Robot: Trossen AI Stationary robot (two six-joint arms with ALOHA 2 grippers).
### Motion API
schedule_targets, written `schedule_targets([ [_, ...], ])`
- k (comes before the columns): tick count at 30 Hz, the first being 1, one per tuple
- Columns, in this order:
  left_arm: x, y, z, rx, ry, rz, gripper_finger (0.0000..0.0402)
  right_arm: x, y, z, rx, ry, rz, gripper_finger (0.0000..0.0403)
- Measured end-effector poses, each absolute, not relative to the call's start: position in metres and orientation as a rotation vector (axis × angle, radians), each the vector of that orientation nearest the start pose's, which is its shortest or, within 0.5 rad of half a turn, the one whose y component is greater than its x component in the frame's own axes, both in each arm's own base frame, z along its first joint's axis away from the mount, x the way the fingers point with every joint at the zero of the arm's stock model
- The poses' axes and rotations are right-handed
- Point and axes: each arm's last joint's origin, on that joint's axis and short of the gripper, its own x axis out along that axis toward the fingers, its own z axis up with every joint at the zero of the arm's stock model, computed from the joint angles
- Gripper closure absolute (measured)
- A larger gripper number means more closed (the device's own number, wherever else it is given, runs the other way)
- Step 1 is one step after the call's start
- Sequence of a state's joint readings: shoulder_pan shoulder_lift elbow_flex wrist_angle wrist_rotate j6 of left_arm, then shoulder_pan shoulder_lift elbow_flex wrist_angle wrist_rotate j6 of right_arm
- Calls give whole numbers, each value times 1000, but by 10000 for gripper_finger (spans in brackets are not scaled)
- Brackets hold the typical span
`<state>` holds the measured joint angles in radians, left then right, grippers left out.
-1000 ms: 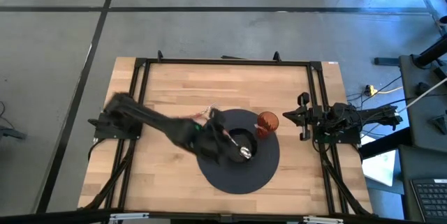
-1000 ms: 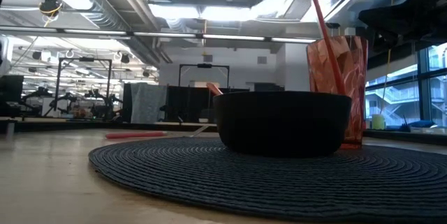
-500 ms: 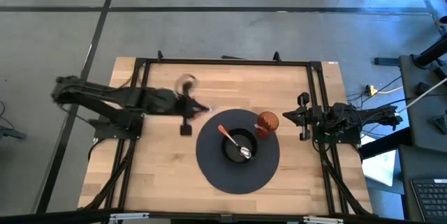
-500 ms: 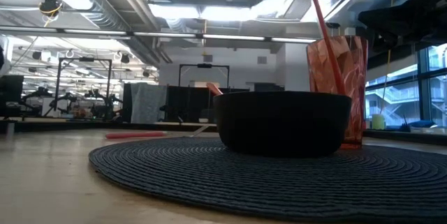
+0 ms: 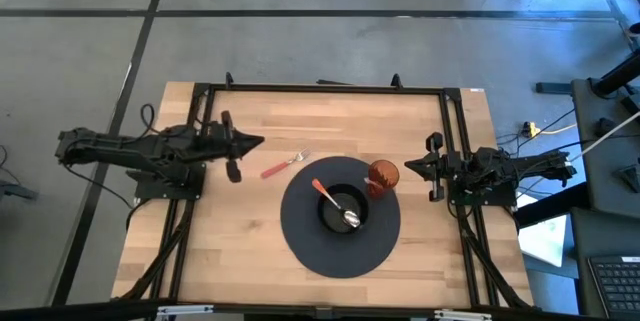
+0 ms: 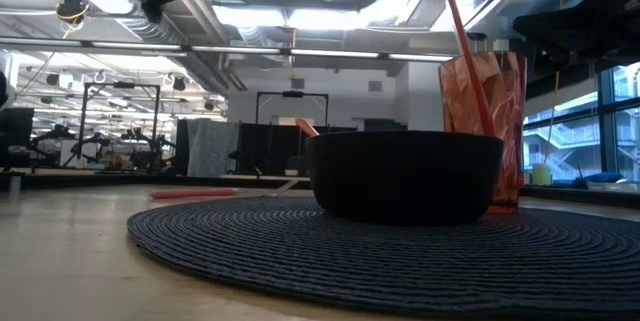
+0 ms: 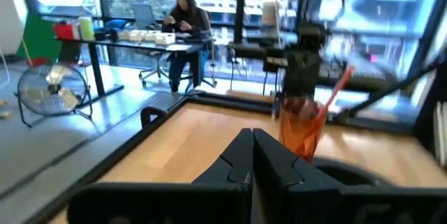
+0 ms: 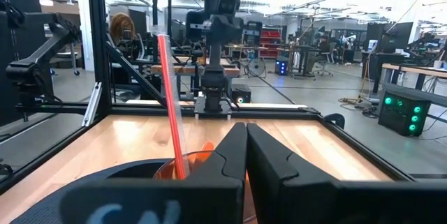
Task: Pick & Place Utensil
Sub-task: Put the pink fork into the black bowl
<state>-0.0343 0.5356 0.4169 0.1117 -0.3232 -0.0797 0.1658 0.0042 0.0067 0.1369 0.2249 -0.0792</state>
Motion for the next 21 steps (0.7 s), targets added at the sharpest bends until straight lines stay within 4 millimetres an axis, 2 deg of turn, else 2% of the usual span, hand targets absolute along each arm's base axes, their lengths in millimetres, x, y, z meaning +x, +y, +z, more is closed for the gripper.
schedule_targets([
  [7, 133, 10, 238, -206, 1, 346, 399, 96, 9, 179, -52, -135, -64, 393],
  [13, 134, 11, 216, -200, 9, 347, 399, 96, 9, 179, -52, -134, -64, 393],
  [18, 132, 10, 209, -134, -40, 301, 398, 96, 9, 179, -52, -134, -64, 393],
  [21, 126, 10, 213, -110, -104, 301, 398, 96, 9, 178, -38, -128, -63, 393],
])
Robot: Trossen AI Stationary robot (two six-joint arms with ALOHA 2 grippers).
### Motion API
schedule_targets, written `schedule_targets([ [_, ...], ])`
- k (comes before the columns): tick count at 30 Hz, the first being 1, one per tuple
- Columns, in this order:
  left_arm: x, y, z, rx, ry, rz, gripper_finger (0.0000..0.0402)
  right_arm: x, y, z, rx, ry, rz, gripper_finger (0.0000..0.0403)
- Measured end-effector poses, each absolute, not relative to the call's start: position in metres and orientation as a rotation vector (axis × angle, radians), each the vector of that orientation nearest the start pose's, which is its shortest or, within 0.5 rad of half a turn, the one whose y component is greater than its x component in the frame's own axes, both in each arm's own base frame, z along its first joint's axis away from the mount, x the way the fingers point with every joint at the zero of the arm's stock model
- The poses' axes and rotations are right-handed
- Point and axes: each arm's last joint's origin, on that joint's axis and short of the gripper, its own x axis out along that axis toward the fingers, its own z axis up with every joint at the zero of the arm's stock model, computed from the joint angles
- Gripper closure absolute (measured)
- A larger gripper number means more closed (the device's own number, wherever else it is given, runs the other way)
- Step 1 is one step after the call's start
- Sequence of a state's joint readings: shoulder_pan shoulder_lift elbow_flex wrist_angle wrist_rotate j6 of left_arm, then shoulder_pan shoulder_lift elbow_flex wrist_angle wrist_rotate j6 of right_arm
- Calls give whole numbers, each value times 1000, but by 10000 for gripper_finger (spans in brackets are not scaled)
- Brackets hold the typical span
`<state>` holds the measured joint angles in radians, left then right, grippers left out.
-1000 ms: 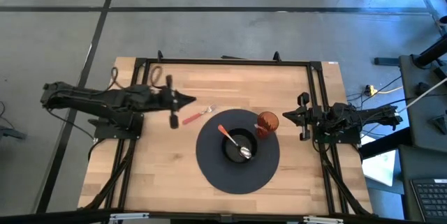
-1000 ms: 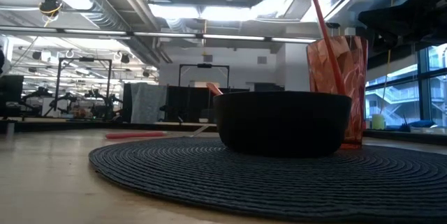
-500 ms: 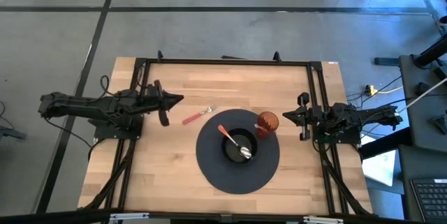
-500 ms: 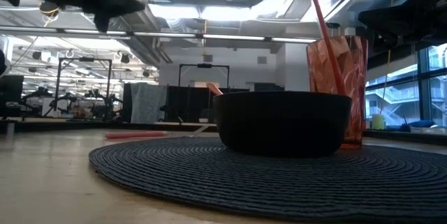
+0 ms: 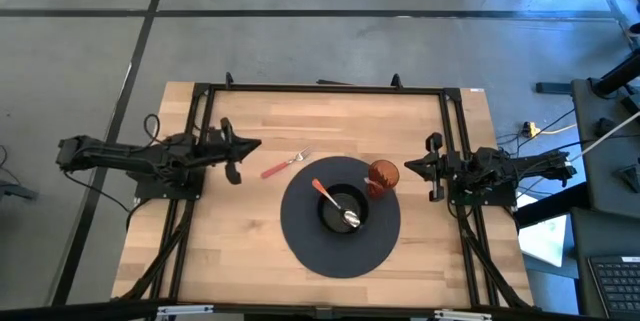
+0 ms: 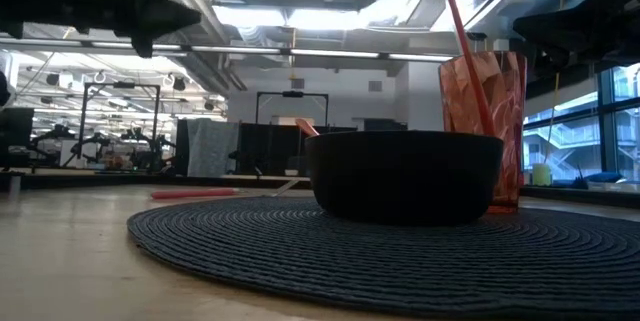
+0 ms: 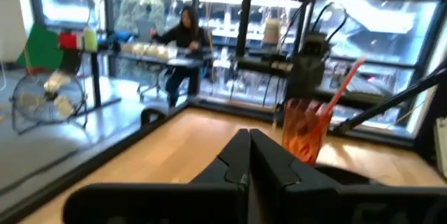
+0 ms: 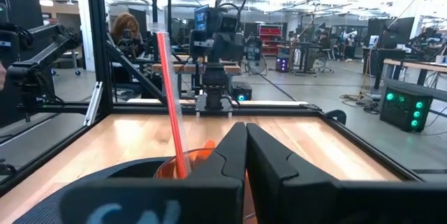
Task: Pick & Place Utensil
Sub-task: Put the pink fork into the black bowl
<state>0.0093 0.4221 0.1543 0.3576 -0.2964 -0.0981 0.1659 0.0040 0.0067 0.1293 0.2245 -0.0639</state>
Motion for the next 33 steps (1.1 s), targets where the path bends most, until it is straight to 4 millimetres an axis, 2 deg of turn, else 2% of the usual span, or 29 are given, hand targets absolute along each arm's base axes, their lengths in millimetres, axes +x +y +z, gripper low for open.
schedule_targets([
  [7, 111, 9, 223, -113, -200, 288, 398, 96, 10, 178, -39, -128, -47, 393],
  [19, 109, 3, 215, -102, -110, 261, 398, 96, 10, 178, -36, -128, -47, 393],
  [22, 110, 3, 210, -94, -79, 287, 398, 96, 10, 178, -36, -128, -47, 393],
  [30, 111, 3, 183, -94, -139, 293, 398, 96, 10, 178, -39, -128, -47, 393],
  [33, 111, 3, 182, -96, -149, 303, 398, 96, 10, 178, -39, -127, -47, 393],
])
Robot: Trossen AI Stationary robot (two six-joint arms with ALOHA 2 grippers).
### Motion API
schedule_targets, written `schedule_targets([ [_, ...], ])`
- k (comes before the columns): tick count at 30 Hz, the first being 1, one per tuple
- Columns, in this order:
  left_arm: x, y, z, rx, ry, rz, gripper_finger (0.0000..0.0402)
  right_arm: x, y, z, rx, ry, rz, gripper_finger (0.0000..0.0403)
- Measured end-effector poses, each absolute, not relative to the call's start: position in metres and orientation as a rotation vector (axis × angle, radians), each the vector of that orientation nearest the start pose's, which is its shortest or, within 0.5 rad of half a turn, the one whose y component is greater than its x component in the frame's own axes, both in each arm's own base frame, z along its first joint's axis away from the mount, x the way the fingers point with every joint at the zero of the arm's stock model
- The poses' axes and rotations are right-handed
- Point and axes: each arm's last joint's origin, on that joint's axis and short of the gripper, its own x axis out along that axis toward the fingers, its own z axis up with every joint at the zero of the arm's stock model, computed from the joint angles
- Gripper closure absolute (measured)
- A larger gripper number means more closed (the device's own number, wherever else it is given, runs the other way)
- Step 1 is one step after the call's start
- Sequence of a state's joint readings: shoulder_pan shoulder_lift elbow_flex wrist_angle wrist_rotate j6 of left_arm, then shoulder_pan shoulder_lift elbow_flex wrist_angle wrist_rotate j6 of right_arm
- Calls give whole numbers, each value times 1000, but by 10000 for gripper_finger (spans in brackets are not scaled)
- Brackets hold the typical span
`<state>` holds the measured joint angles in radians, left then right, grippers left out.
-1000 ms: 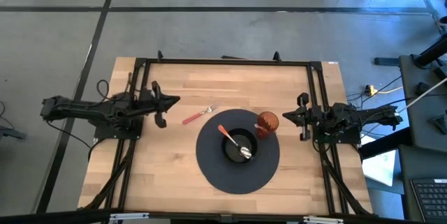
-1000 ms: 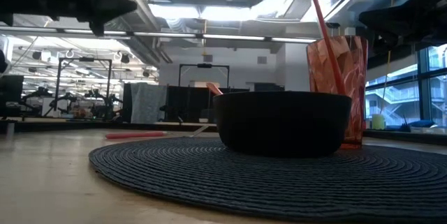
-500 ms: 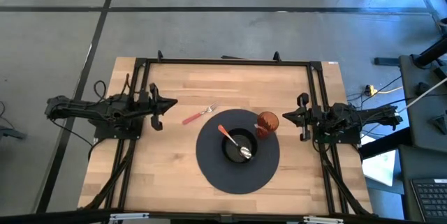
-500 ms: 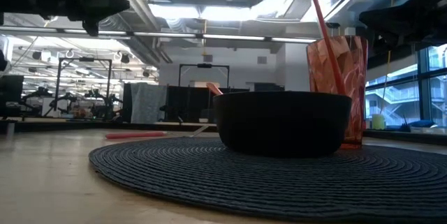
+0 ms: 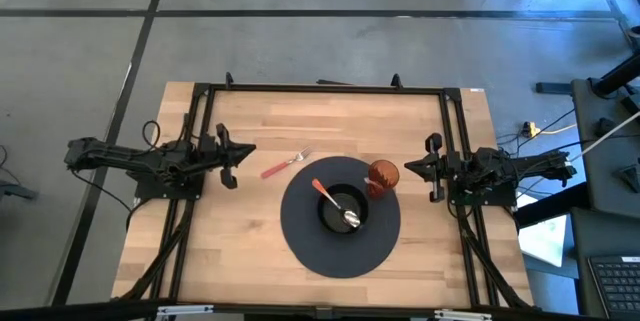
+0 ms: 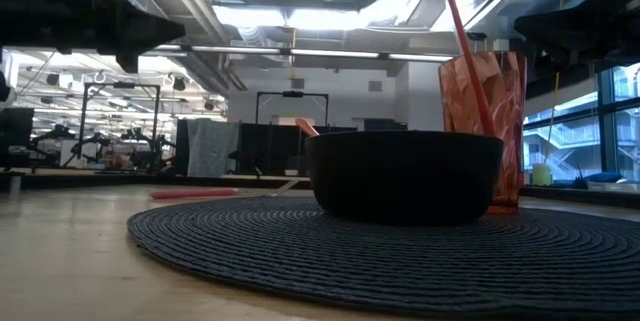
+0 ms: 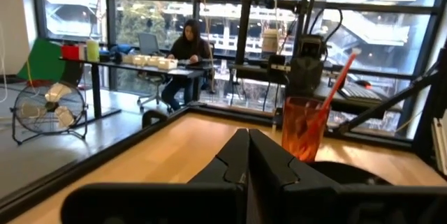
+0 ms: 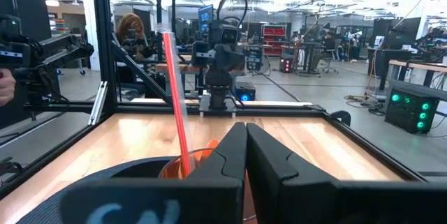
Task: Pick & Place Utensil
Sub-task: Put the pink fork into the black bowl
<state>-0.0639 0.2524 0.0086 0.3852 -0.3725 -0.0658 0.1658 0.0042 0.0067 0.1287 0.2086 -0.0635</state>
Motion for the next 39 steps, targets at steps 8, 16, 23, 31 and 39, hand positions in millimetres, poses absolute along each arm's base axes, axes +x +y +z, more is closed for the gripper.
schedule_targets([
  [8, 111, 4, 183, -99, -157, 305, 398, 96, 10, 178, -39, -127, -47, 393],
  [16, 116, 5, 200, -203, -81, 359, 398, 96, 10, 178, -39, -128, -47, 393],
  [23, 154, 5, 235, -226, 183, 488, 398, 96, 10, 178, -38, -128, -47, 393],
  [31, 220, 11, 243, -166, 606, 568, 398, 96, 10, 178, -36, -128, -47, 393],
  [39, 271, 18, 232, -59, 807, 559, 350, 96, 10, 178, -36, -128, -47, 393],
])
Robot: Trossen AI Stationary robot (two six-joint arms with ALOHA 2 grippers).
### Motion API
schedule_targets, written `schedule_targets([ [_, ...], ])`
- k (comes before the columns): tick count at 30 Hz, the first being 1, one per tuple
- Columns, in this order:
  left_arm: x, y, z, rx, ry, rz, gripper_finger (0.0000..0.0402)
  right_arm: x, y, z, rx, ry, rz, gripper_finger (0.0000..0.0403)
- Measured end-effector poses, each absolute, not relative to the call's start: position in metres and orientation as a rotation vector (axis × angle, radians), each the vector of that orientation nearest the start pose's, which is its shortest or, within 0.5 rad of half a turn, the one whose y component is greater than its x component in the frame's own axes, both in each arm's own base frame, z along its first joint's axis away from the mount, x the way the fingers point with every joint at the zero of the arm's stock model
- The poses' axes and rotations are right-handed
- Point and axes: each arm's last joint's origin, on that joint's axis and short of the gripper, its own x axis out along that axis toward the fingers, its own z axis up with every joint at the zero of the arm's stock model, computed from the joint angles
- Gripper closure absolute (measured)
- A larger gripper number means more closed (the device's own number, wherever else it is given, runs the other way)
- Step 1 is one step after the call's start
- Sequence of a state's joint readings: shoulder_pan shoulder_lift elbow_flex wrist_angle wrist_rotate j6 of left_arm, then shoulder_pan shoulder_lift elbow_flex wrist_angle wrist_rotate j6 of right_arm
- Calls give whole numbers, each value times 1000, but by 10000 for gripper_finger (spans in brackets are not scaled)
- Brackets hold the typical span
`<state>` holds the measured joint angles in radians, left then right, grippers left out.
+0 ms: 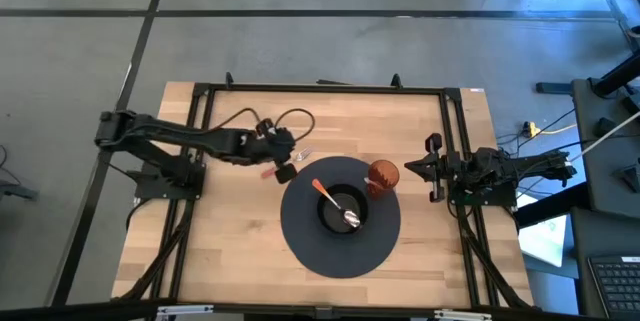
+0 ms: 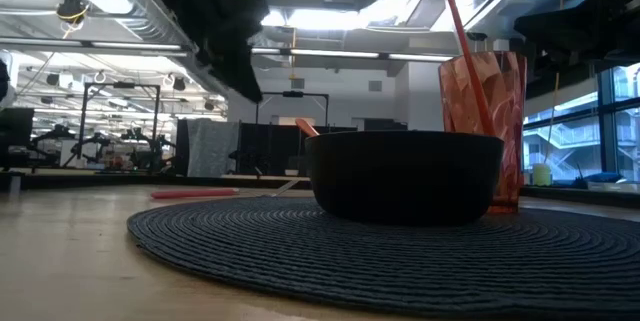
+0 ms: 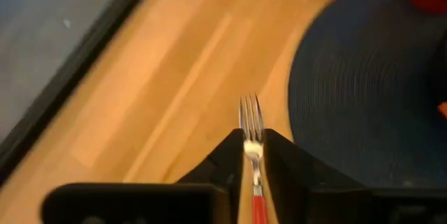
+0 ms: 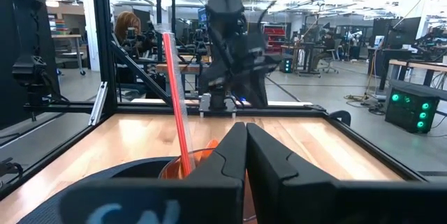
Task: Pick & Place Utensil
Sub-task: Put the pink fork into the black bowl
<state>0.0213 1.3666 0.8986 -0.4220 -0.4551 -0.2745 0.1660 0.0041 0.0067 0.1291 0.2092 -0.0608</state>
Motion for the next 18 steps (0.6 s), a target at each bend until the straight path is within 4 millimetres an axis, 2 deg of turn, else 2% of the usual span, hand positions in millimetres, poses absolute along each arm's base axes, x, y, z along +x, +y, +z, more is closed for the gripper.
schedule_targets([
  [10, 280, 32, 193, -34, 1066, 537, 211, 96, 10, 178, -36, -128, -47, 393],
  [14, 284, 35, 180, -12, 1126, 507, 180, 96, 10, 178, -36, -128, -47, 393],
  [18, 287, 41, 165, -57, 1199, 429, 169, 96, 10, 178, -36, -127, -47, 393],
])
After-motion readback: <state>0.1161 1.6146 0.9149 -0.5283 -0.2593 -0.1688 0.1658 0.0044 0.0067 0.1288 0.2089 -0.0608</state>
